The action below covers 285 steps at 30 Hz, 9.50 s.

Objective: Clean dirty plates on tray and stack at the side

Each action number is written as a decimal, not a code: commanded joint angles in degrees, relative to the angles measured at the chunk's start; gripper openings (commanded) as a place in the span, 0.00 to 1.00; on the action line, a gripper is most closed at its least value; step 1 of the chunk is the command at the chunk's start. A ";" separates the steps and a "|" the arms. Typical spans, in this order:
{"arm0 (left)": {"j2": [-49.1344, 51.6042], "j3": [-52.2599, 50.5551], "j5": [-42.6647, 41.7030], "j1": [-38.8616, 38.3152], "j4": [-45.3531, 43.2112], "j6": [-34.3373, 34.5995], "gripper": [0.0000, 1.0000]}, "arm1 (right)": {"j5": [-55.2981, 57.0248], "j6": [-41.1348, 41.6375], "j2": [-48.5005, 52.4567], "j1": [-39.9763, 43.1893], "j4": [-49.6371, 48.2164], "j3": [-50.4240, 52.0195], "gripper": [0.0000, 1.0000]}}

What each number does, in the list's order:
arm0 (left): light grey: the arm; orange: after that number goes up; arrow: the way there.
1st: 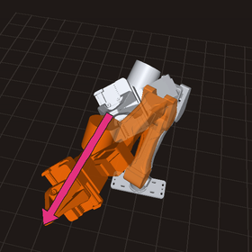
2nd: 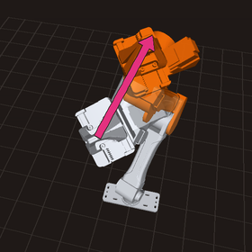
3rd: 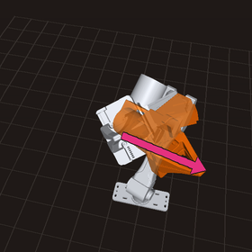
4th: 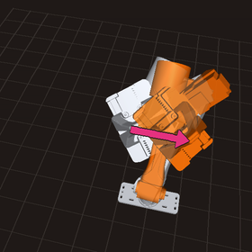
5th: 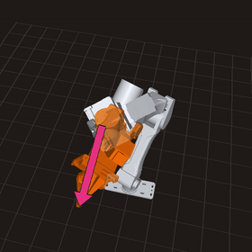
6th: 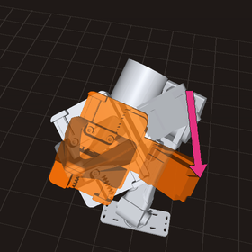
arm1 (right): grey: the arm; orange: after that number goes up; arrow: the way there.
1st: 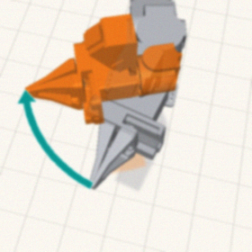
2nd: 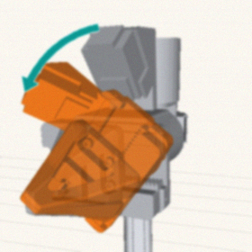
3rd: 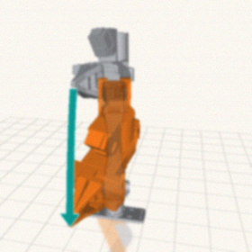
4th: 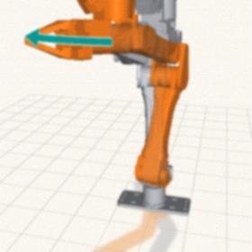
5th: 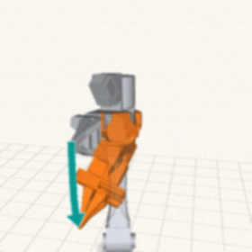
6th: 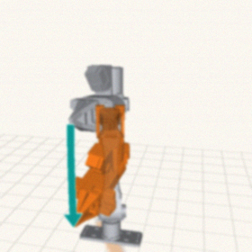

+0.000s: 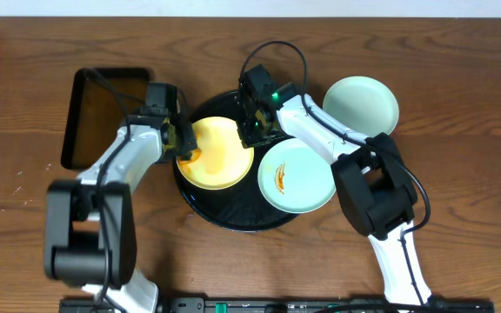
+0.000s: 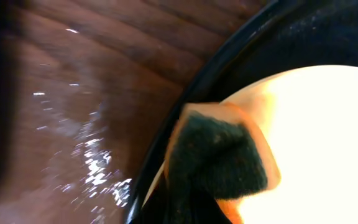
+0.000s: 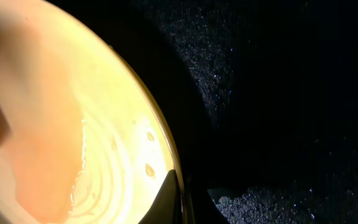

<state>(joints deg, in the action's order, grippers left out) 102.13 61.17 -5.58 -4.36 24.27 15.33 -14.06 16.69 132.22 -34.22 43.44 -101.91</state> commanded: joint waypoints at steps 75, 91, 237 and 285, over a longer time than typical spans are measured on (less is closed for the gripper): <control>4.13 1.99 -4.50 -7.61 -0.48 8.13 0.07 | 0.72 -1.09 2.71 -0.70 0.22 0.46 0.01; 5.81 2.51 31.78 -7.56 13.42 4.66 0.07 | 0.72 -1.09 2.71 -0.70 0.26 0.46 0.01; -11.52 7.28 -4.24 23.47 13.40 -0.76 0.07 | 74.29 -58.75 -21.55 -25.81 -12.22 0.33 0.01; -11.52 7.28 -4.26 23.47 14.03 -1.40 0.08 | -7.54 -17.86 -22.62 11.34 -1.18 0.35 0.02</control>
<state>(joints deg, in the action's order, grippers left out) 90.26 69.01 -9.13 18.76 38.35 14.76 -1.65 -9.50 111.90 -28.77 42.17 -101.51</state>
